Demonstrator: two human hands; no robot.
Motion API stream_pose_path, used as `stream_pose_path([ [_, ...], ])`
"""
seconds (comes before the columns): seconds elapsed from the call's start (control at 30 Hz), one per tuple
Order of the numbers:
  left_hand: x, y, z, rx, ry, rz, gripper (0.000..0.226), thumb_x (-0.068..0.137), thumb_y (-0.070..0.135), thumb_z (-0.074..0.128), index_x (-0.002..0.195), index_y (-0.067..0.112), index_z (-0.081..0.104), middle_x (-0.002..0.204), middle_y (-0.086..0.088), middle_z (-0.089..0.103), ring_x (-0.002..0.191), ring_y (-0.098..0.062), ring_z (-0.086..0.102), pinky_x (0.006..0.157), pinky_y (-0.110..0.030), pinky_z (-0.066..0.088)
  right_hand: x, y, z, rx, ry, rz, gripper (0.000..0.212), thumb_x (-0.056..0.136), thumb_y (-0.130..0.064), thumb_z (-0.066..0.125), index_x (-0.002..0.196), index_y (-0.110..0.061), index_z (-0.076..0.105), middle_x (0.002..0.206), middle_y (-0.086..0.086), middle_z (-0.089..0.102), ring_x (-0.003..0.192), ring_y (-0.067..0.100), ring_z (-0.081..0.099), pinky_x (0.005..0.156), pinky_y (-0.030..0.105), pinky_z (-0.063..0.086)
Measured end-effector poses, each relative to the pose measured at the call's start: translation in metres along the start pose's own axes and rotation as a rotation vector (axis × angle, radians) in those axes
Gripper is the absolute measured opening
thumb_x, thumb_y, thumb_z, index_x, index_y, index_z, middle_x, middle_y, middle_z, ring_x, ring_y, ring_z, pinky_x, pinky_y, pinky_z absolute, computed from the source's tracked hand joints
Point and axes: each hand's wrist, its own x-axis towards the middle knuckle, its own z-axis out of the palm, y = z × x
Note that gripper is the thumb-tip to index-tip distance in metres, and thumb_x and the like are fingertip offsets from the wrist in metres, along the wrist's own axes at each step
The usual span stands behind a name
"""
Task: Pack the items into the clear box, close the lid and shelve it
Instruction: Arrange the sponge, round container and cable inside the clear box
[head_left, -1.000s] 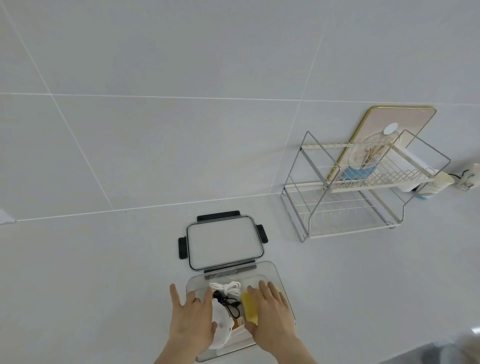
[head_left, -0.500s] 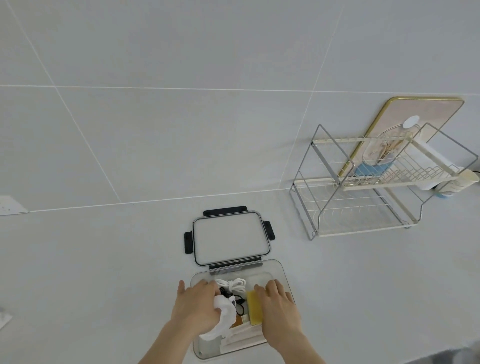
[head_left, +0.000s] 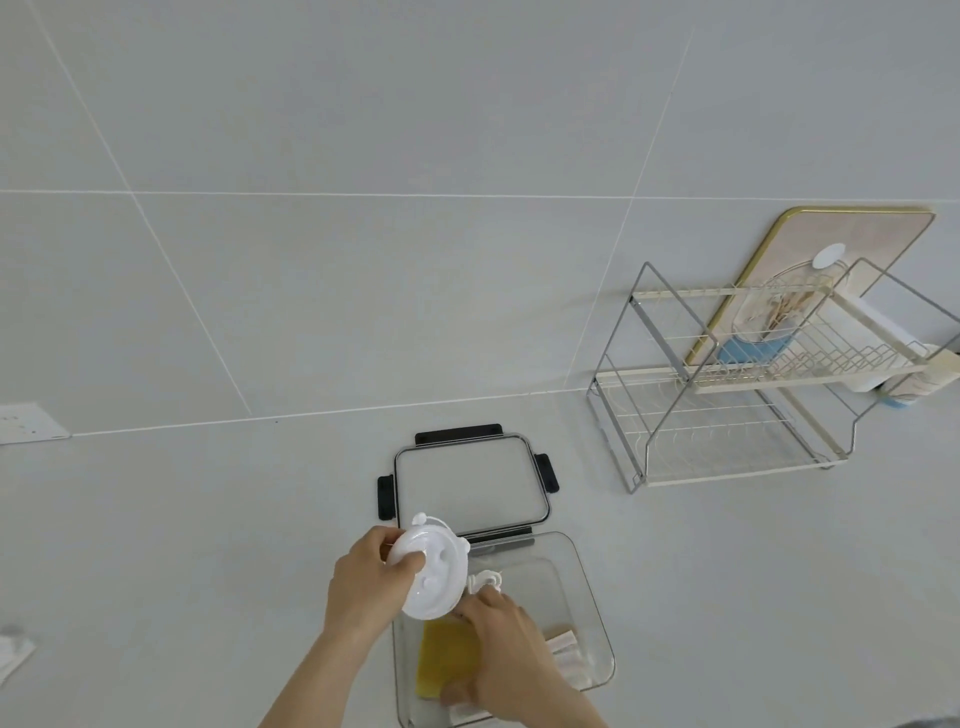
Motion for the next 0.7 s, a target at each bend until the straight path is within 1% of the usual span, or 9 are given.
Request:
stream_pose_path([
  [0.1,-0.002,-0.007,0.003,-0.053,-0.010,-0.029,0.023,0.080,0.021,0.069,0.102,0.024,0.067,0.092,0.010,0.069,0.086,-0.011,0.063,0.078,-0.037,0.056,-0.003,-0.002,0.005,0.269,0.061,0.007,0.063,0.056,-0.052,0.076,0.116,-0.038,0.061,0.109,-0.006,0.064,0.099,0.014,0.061,0.085,0.031,0.052],
  [0.17,-0.004,-0.009,0.009,-0.076,-0.025,-0.036,0.024,0.080,0.022,0.070,0.104,0.024,0.066,0.094,0.010,0.068,0.087,-0.011,0.063,0.078,-0.040,0.058,-0.006,0.003,0.000,0.547,0.196,0.073,0.035,0.067,-0.038,0.077,0.101,-0.032,0.069,0.097,-0.008,0.073,0.087,0.006,0.067,0.076,0.026,0.055],
  [0.2,-0.005,-0.009,0.013,-0.092,-0.033,-0.037,0.025,0.081,0.023,0.069,0.105,0.024,0.064,0.096,0.009,0.067,0.089,-0.013,0.063,0.078,-0.042,0.059,-0.009,0.003,-0.007,0.678,0.236,0.131,0.024,0.075,-0.030,0.075,0.099,-0.031,0.070,0.095,-0.005,0.075,0.085,0.006,0.069,0.073,0.024,0.055],
  [0.3,-0.007,-0.003,0.030,-0.131,-0.052,-0.030,0.028,0.083,0.025,0.070,0.109,0.027,0.059,0.101,0.007,0.065,0.093,-0.017,0.062,0.078,-0.043,0.060,-0.015,0.008,-0.030,0.990,0.237,0.300,0.022,0.094,-0.020,0.052,0.108,-0.029,0.068,0.098,0.004,0.076,0.085,0.014,0.073,0.070,0.027,0.059],
  [0.37,-0.010,0.003,0.045,-0.152,-0.080,-0.008,0.031,0.082,0.024,0.072,0.109,0.029,0.057,0.103,0.006,0.065,0.092,-0.015,0.063,0.079,-0.042,0.060,-0.018,0.013,-0.039,1.105,0.300,0.342,0.020,0.097,-0.021,0.052,0.111,-0.023,0.066,0.100,0.008,0.074,0.085,0.021,0.074,0.066,0.031,0.061],
  [0.43,-0.014,0.011,0.062,-0.189,-0.128,0.007,0.035,0.082,0.022,0.073,0.111,0.030,0.056,0.103,0.009,0.065,0.091,-0.012,0.063,0.074,-0.036,0.060,-0.018,0.020,-0.043,1.058,0.392,0.381,0.022,0.091,-0.024,0.066,0.113,-0.021,0.064,0.099,0.008,0.072,0.086,0.021,0.072,0.061,0.035,0.063],
  [0.5,-0.019,0.017,0.078,-0.187,-0.173,0.019,0.038,0.083,0.022,0.071,0.115,0.028,0.052,0.101,0.014,0.062,0.089,-0.008,0.062,0.071,-0.029,0.057,-0.017,0.031,-0.045,0.997,0.449,0.417,0.029,0.086,-0.018,0.073,0.113,-0.021,0.063,0.098,0.010,0.071,0.085,0.022,0.071,0.057,0.039,0.063],
  [0.6,-0.022,0.018,0.095,-0.168,-0.211,-0.017,0.040,0.084,0.021,0.070,0.117,0.025,0.048,0.098,0.011,0.061,0.088,-0.013,0.064,0.076,-0.036,0.058,-0.014,0.045,-0.049,0.906,0.501,0.468,0.033,0.081,-0.017,0.077,0.111,-0.025,0.065,0.094,0.006,0.070,0.083,0.021,0.069,0.059,0.043,0.064],
  [0.7,-0.023,0.014,0.105,-0.149,-0.246,-0.077,0.042,0.084,0.018,0.070,0.116,0.030,0.045,0.100,0.006,0.062,0.088,-0.020,0.066,0.074,-0.042,0.060,-0.012,0.054,-0.052,0.631,0.521,0.469,0.032,0.078,-0.026,0.077,0.109,-0.027,0.068,0.082,-0.010,0.068,0.079,0.018,0.066,0.066,0.031,0.055],
])
